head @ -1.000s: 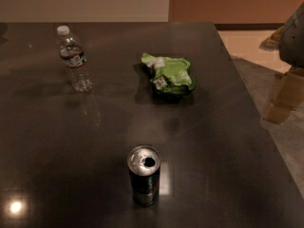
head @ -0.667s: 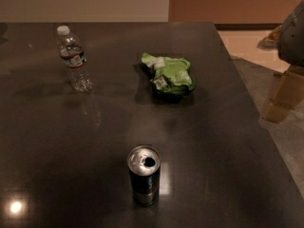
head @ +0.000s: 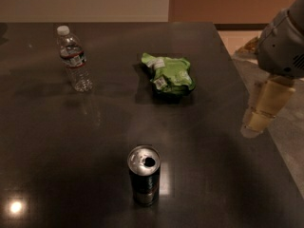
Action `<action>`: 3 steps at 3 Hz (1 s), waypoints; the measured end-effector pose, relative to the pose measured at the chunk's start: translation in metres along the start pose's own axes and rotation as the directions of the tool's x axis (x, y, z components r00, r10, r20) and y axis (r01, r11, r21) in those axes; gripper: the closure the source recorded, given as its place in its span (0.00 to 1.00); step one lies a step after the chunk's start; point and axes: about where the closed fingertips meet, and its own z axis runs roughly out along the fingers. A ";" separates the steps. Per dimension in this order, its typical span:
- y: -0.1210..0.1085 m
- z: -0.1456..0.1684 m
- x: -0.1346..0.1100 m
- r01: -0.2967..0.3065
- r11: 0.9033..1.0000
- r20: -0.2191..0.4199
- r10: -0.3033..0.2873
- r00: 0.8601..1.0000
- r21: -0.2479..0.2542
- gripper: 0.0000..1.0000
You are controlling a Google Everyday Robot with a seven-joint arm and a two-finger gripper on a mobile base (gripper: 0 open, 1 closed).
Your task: Move redbull can near green rice chip bag
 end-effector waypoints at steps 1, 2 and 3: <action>0.033 0.037 -0.039 0.112 0.987 0.130 -0.097 0.987 -0.114 0.00; 0.066 0.066 -0.069 0.205 0.954 0.268 -0.144 0.952 -0.216 0.00; 0.095 0.079 -0.090 0.289 0.910 0.388 -0.162 0.907 -0.296 0.00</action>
Offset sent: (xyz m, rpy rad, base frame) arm -0.0723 0.1383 -0.0755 0.3927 0.2489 0.4394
